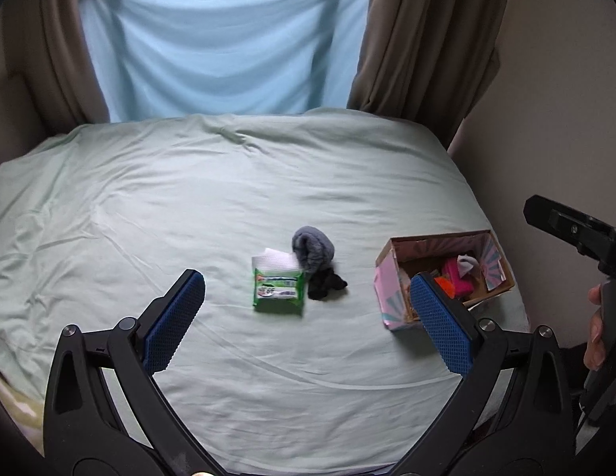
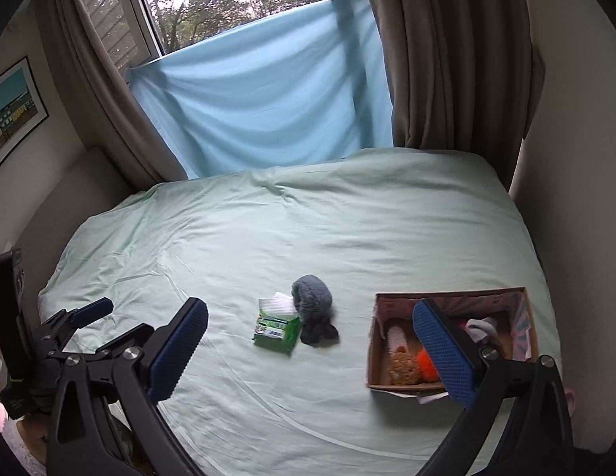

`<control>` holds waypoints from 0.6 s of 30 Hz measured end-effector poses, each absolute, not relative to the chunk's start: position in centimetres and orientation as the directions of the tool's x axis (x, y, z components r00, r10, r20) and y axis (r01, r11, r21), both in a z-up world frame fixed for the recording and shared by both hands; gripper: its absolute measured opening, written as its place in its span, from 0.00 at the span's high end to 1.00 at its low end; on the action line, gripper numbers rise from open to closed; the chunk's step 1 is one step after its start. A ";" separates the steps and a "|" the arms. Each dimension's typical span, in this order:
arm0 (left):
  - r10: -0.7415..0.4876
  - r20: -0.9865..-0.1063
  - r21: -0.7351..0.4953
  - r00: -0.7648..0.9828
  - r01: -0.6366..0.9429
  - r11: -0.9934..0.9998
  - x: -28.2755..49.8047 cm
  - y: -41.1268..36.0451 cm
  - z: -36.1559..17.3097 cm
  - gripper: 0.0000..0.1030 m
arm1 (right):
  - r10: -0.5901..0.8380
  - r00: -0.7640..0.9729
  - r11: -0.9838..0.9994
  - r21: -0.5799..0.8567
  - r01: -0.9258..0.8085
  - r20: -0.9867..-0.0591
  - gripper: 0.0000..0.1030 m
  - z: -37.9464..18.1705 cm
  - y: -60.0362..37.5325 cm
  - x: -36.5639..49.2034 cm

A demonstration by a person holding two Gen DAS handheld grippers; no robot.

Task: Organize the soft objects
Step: 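Lift both tools away from the box back over the bed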

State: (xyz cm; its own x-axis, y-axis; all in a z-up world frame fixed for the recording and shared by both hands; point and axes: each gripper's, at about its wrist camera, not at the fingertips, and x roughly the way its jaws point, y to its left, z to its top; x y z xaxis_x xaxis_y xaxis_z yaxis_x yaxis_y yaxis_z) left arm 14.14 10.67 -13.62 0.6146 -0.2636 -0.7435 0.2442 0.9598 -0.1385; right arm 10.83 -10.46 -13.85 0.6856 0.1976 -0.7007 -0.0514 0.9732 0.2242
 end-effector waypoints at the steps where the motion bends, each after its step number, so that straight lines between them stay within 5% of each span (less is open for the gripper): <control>1: -0.276 -0.744 -0.143 0.609 0.259 0.955 14.4 11.3 -13.9 0.00 | 0.188 0.690 0.974 0.221 -0.043 -0.699 0.00 -13.9 -9.9 11.0; 18: -0.363 -0.773 -0.054 0.520 0.515 0.855 21.1 13.8 -20.9 0.00 | 0.130 0.718 0.982 0.191 0.004 -0.684 0.00 -18.5 -4.6 17.1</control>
State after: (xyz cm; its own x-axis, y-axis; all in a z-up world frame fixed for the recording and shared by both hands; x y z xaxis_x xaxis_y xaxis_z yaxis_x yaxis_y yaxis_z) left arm 21.11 13.79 -20.87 0.5204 -0.3625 -0.7731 0.5150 0.8555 -0.0545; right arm 17.07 -4.62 -18.45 0.7176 0.1304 -0.6841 0.0035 0.9816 0.1907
